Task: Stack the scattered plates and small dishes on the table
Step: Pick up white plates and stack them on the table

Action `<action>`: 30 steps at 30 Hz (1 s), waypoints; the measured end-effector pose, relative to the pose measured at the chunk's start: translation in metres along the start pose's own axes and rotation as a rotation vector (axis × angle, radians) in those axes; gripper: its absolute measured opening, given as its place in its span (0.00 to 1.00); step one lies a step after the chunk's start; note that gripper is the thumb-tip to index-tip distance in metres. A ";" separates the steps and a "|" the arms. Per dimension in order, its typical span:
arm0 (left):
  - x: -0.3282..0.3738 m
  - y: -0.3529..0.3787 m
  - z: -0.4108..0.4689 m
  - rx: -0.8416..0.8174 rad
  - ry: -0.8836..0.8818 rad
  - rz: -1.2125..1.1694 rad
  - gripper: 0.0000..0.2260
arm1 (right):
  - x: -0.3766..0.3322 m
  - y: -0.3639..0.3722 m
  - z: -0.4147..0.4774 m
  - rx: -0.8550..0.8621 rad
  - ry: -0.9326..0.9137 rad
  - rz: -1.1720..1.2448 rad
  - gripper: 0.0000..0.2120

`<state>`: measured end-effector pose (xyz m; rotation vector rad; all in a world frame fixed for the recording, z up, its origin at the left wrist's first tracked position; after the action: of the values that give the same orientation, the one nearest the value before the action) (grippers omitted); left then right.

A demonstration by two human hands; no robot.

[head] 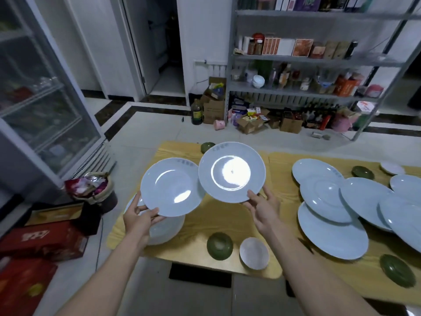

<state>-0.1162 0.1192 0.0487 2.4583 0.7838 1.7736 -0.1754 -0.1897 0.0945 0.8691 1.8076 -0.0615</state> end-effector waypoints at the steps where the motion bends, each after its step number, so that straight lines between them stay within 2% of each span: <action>1: 0.003 -0.010 0.003 0.008 0.000 0.001 0.38 | 0.008 0.008 -0.004 0.017 0.003 -0.014 0.32; 12: 0.016 -0.099 0.045 -0.003 -0.102 0.065 0.36 | 0.085 0.077 -0.033 0.157 0.030 -0.024 0.34; 23: 0.006 -0.118 0.072 -0.127 -0.166 0.146 0.35 | 0.120 0.099 -0.053 0.208 0.018 0.041 0.31; 30: 0.006 -0.118 0.086 -0.150 -0.159 0.233 0.35 | 0.140 0.108 -0.055 0.216 0.059 0.026 0.32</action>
<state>-0.0842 0.2486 -0.0116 2.6360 0.3513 1.6043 -0.1784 -0.0134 0.0391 1.0556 1.8676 -0.2195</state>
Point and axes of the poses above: each hand's wrist, its own z-axis towards the middle knuckle, its own y-axis out of the palm, x = y × z, the point moved 2 cm from there along z, towards the middle knuckle, and after that the axes turned 5 degrees about -z, right-handed, at the moved point
